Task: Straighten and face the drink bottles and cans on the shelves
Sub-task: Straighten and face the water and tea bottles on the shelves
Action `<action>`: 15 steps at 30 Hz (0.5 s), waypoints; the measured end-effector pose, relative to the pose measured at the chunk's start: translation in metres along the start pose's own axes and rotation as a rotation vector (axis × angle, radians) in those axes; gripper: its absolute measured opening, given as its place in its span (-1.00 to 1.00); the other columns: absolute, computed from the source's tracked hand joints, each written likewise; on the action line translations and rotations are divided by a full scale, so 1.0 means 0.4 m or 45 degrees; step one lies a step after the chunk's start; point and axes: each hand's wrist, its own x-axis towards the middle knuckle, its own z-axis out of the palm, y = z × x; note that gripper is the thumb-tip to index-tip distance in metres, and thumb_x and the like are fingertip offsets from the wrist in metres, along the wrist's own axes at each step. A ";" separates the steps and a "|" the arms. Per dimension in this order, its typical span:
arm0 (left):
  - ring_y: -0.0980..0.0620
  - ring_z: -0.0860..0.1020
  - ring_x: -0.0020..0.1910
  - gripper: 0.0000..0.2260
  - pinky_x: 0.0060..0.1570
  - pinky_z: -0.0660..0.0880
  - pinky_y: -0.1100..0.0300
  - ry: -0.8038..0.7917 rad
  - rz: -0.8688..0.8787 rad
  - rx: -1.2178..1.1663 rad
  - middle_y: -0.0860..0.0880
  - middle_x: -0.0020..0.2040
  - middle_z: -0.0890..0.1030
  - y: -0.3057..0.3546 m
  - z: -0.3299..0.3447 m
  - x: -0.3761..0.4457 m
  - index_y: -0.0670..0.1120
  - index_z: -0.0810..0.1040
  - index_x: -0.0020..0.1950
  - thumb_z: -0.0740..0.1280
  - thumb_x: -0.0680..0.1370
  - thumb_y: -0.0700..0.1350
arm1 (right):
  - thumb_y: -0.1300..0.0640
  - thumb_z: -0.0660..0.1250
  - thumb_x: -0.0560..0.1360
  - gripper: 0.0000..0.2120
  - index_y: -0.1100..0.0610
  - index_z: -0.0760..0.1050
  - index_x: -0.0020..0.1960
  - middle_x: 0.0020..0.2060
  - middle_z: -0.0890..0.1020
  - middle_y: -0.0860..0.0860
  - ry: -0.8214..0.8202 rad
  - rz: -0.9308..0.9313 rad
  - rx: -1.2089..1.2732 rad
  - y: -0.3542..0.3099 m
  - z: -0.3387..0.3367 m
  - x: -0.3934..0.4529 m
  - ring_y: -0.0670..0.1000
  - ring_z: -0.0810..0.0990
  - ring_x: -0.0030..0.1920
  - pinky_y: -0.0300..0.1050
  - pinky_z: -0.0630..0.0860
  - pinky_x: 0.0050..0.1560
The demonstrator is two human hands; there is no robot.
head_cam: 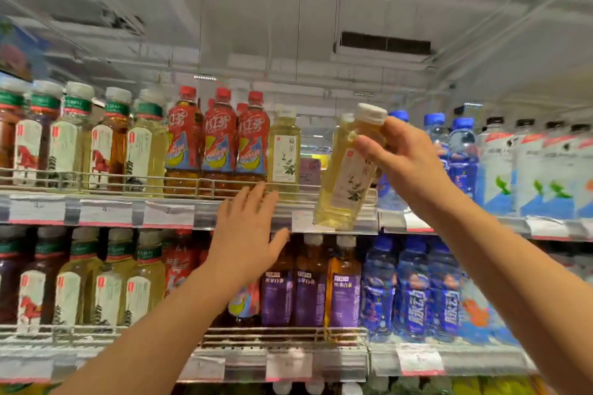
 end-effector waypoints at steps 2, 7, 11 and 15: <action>-0.11 -0.12 0.65 -0.32 0.59 -0.05 -0.17 -0.021 -0.010 0.063 -0.02 0.68 -0.18 -0.005 0.029 -0.004 0.07 -0.05 0.67 0.05 0.64 0.30 | 0.04 0.43 0.54 -0.68 0.21 0.56 0.20 0.05 0.71 0.09 0.060 -0.048 -0.003 -0.009 -0.007 0.064 0.13 0.68 0.08 0.25 0.59 0.15; -0.09 -0.14 0.66 -0.33 0.60 -0.07 -0.15 -0.003 -0.008 0.123 0.01 0.66 -0.31 -0.016 0.058 -0.011 0.09 -0.06 0.67 -0.05 0.62 0.35 | -0.04 0.45 0.54 -0.67 0.10 0.57 0.22 0.02 0.72 -0.02 0.112 -0.057 -0.145 -0.012 0.021 0.186 -0.01 0.69 0.00 -0.05 0.59 -0.09; -0.11 -0.03 0.65 -0.33 0.58 0.00 -0.17 -0.008 0.002 0.150 0.00 0.67 -0.25 -0.013 0.051 -0.011 0.09 0.01 0.66 -0.08 0.61 0.36 | -0.07 0.45 0.53 -0.65 0.06 0.57 0.24 0.03 0.71 -0.06 0.090 0.019 -0.267 0.009 0.065 0.232 -0.07 0.67 0.04 0.02 0.65 0.03; -0.11 -0.01 0.65 -0.34 0.57 -0.01 -0.17 -0.014 0.002 0.149 0.01 0.68 -0.23 -0.018 0.051 -0.011 0.10 0.02 0.65 -0.07 0.60 0.36 | -0.10 0.46 0.52 -0.68 0.00 0.58 0.21 0.01 0.70 -0.07 -0.013 0.108 -0.318 0.035 0.097 0.242 -0.03 0.67 0.03 -0.04 0.63 -0.08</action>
